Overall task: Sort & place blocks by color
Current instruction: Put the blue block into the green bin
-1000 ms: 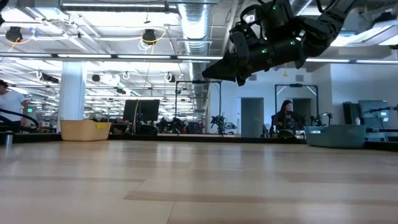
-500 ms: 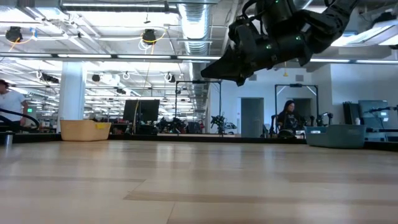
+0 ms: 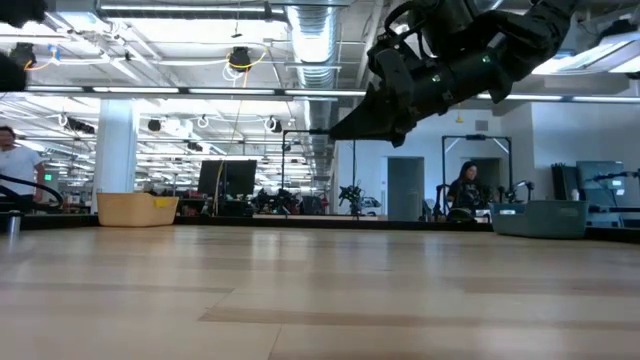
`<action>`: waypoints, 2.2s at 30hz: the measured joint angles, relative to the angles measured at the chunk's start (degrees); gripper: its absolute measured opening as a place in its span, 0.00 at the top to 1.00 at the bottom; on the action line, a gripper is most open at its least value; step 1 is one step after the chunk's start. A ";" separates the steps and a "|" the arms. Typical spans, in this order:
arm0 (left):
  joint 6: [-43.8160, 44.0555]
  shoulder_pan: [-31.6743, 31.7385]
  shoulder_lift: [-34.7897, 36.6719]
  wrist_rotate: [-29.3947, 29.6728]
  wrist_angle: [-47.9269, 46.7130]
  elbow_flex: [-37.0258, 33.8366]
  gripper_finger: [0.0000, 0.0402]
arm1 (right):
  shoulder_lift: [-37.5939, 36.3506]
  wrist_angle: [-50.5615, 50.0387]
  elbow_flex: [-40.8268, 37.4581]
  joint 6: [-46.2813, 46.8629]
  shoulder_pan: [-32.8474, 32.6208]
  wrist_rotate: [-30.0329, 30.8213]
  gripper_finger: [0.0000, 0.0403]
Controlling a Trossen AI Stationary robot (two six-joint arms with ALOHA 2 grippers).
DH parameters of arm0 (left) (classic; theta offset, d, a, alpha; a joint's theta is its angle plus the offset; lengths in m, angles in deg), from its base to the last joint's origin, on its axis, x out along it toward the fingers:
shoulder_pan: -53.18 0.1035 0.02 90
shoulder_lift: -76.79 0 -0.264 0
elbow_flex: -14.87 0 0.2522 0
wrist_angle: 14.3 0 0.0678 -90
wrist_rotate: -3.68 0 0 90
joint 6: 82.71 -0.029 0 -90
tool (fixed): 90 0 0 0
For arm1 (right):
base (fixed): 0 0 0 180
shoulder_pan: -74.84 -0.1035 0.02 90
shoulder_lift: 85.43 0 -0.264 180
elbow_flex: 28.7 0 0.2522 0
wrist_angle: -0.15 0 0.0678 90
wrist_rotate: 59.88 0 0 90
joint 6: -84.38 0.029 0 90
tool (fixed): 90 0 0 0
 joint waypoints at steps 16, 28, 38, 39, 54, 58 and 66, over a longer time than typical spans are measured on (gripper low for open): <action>-44.68 5.40 -14.69 9.36 33.96 -1.20 0.55 | -0.21 5.53 0.03 1.10 -13.95 13.79 0.96; -43.09 2.48 -22.12 10.60 42.57 -1.07 0.56 | -0.04 5.97 3.36 8.90 -19.93 19.51 0.96; -58.72 0.00 -21.45 14.33 43.14 -1.01 0.56 | -0.02 6.05 3.37 13.62 -27.52 29.54 0.97; -59.87 0.11 -21.45 15.96 43.24 -0.98 0.56 | -0.02 6.45 3.37 13.92 -27.81 30.05 0.97; -78.23 -5.12 -21.40 34.06 43.44 -0.94 0.55 | -0.02 7.75 3.37 16.00 -27.99 31.38 0.96; -72.29 -4.98 -21.71 37.45 47.58 -0.94 0.51 | -0.02 7.34 3.37 16.02 -27.97 31.22 0.96; -34.96 -2.31 -19.70 30.23 55.59 -0.63 0.47 | 0.00 5.83 3.34 16.00 -27.97 31.15 0.95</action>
